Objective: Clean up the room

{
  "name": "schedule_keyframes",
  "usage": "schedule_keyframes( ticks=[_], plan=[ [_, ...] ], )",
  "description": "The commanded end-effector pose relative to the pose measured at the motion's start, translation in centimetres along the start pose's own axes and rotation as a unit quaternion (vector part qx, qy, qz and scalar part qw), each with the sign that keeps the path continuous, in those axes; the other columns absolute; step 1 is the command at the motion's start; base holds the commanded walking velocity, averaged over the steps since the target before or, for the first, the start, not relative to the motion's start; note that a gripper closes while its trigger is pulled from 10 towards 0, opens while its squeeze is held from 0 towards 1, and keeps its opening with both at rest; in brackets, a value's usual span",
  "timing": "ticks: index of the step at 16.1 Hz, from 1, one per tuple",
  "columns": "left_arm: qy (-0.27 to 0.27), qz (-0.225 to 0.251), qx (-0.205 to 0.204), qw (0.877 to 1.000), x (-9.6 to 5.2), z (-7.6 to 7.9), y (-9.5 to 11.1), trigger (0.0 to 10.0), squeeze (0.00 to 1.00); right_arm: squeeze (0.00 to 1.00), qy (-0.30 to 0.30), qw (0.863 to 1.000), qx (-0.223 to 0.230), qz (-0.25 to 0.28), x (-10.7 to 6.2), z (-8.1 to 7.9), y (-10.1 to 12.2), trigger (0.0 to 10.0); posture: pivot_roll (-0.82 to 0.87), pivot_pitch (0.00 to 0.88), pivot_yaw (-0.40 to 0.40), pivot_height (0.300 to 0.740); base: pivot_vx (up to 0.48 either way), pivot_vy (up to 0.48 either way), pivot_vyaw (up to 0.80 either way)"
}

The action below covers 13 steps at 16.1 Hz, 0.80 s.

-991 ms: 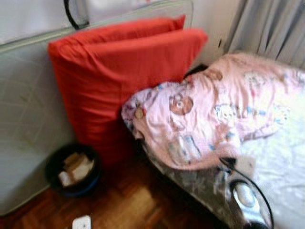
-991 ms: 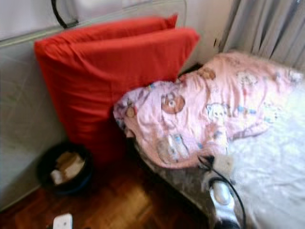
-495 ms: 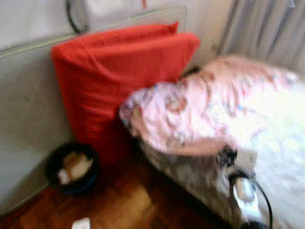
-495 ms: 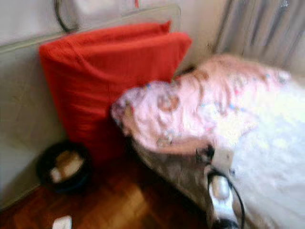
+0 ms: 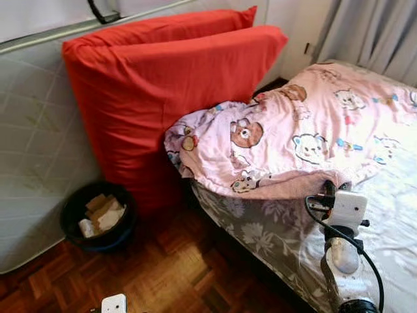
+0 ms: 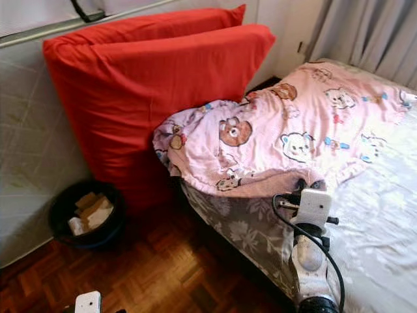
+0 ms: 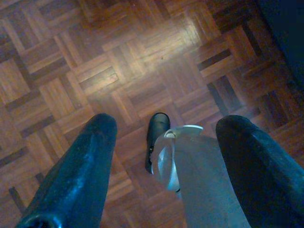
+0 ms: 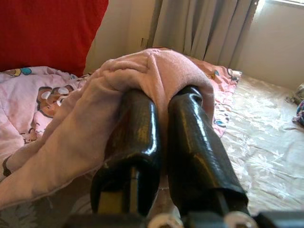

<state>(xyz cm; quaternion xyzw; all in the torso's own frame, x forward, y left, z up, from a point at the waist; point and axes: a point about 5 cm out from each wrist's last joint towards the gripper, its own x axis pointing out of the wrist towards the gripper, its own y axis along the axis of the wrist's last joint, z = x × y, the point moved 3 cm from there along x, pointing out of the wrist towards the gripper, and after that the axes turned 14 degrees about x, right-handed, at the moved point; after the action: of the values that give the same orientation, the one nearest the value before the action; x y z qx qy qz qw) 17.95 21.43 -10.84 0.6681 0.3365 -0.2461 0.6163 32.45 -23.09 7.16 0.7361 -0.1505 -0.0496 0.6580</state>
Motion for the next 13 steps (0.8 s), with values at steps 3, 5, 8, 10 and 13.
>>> schedule_keyframes(
  ticks=[3, 5, 8, 10, 13],
  plan=[
    [-0.001, -0.014, 0.016, 1.0, -0.2, -0.3, -0.9, 10.0, 0.0, 0.0, 0.006, 0.999, -0.016, -0.029, -1.9, 0.3, -1.6, 10.0, 0.01, 0.071, -0.017, 0.74, 0.0, 0.0, 0.0],
    [-0.002, -0.014, 0.019, 1.0, -0.2, -0.4, -0.9, 10.0, 0.0, 0.0, -0.002, 1.0, -0.014, -0.012, -2.7, 0.7, -1.0, 10.0, 0.0, 0.073, -0.016, 0.74, 0.0, 0.0, 0.0],
    [-0.003, -0.015, 0.022, 1.0, -0.2, -0.4, -0.9, 10.0, 0.0, 0.0, -0.014, 0.998, -0.051, 0.015, -3.7, 1.6, -0.1, 10.0, 0.0, 0.071, -0.015, 0.74, 0.0, 0.0, 0.0],
    [-0.004, -0.014, 0.023, 1.0, -0.2, -0.4, -0.8, 10.0, 0.0, 0.0, -0.024, 0.997, -0.051, -0.045, -4.5, 2.2, -2.2, 10.0, -0.01, 0.07, -0.016, 0.74, 0.0, 0.0, 0.0],
    [-0.008, -0.014, 0.028, 0.999, -0.2, -0.3, -0.8, 10.0, 0.0, 0.0, -0.028, 0.966, -0.036, -0.255, -7.8, 2.9, -9.3, 10.0, 0.0, 0.068, -0.019, 0.74, 0.0, 0.0, 0.0]
  ],
)
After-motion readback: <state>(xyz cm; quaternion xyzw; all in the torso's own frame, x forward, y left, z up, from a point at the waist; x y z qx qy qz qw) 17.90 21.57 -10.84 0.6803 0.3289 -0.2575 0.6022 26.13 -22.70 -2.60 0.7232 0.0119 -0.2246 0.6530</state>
